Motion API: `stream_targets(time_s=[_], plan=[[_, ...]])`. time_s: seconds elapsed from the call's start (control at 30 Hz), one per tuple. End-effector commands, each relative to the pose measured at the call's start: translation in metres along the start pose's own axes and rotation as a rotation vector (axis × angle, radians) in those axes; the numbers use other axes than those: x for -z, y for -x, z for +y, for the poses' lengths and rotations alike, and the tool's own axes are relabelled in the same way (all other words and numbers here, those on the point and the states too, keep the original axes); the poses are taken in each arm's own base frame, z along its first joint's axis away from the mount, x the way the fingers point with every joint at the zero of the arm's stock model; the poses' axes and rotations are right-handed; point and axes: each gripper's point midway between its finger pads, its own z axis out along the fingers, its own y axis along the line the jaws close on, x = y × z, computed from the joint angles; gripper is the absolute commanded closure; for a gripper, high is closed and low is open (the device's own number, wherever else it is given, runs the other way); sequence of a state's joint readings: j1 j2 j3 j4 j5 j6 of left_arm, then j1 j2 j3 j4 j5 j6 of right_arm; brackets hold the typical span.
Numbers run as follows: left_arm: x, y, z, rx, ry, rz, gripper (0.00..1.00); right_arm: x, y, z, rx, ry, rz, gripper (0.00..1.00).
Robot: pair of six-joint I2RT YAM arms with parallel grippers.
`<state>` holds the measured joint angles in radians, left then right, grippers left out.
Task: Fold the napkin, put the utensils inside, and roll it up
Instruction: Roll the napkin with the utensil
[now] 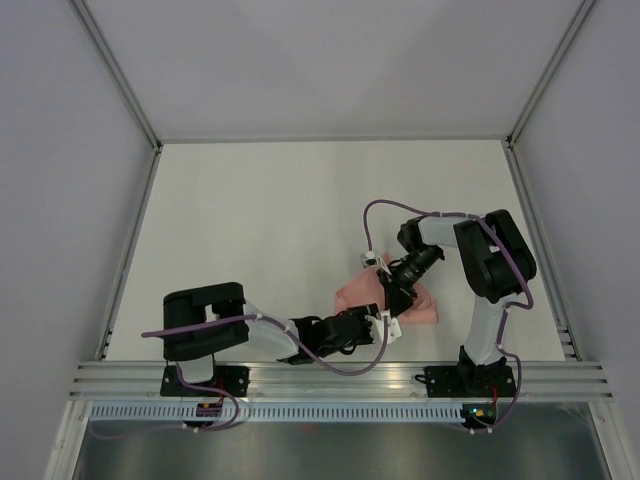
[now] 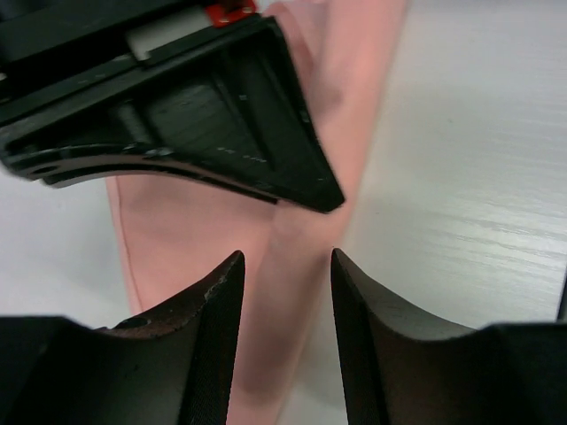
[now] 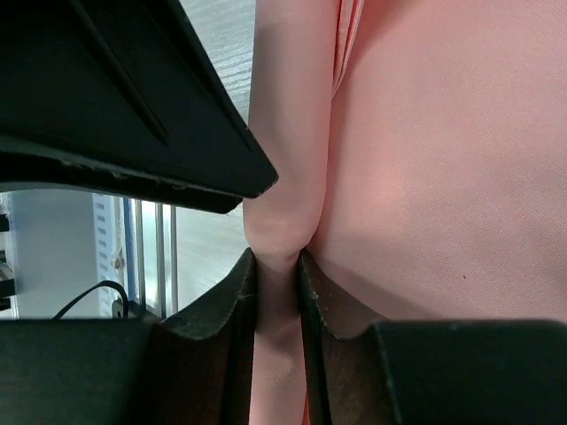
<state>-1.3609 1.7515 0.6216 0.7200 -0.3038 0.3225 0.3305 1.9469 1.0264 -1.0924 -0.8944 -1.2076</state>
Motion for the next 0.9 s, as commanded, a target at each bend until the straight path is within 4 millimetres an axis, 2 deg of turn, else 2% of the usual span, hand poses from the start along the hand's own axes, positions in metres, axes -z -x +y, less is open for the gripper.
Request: stream_targets(time_s=[0.0, 0.07, 0.23, 0.47, 0.57, 0.6, 0.7, 0.77, 0.8, 0.87], plan=[[-0.009, 0.019, -0.002, -0.100, 0.023, -0.053, 0.50, 0.000, -0.016, -0.031, 0.094, -0.068, 0.079, 0.93], [-0.013, 0.015, -0.009, -0.127, 0.009, -0.038, 0.50, 0.000, -0.016, -0.031, 0.092, -0.069, 0.078, 0.93], [-0.023, 0.007, -0.005, -0.173, 0.056, -0.020, 0.46, -0.001, -0.016, -0.033, 0.091, -0.067, 0.078, 0.93], [-0.025, -0.025, -0.014, -0.246, 0.021, 0.068, 0.49, -0.001, -0.016, -0.034, 0.082, -0.059, 0.080, 0.93], [-0.023, -0.033, -0.024, -0.235, -0.035, 0.092, 0.60, -0.002, -0.016, -0.033, 0.080, -0.052, 0.082, 0.93], [-0.022, -0.038, -0.028, -0.232, -0.061, 0.119, 0.69, -0.002, -0.017, -0.033, 0.079, -0.050, 0.083, 0.93], [-0.019, -0.046, -0.035, -0.217, -0.110, 0.164, 0.83, 0.000, -0.014, -0.034, 0.084, -0.056, 0.078, 0.91], [-0.019, -0.044, -0.039, -0.180, -0.146, 0.170, 0.89, 0.001, -0.012, -0.036, 0.084, -0.064, 0.076, 0.87], [-0.019, -0.048, -0.039, -0.175, -0.166, 0.199, 0.96, 0.002, -0.011, -0.036, 0.086, -0.072, 0.075, 0.79], [-0.018, -0.048, -0.041, -0.156, -0.184, 0.201, 0.98, 0.006, -0.006, -0.038, 0.092, -0.100, 0.068, 0.70]])
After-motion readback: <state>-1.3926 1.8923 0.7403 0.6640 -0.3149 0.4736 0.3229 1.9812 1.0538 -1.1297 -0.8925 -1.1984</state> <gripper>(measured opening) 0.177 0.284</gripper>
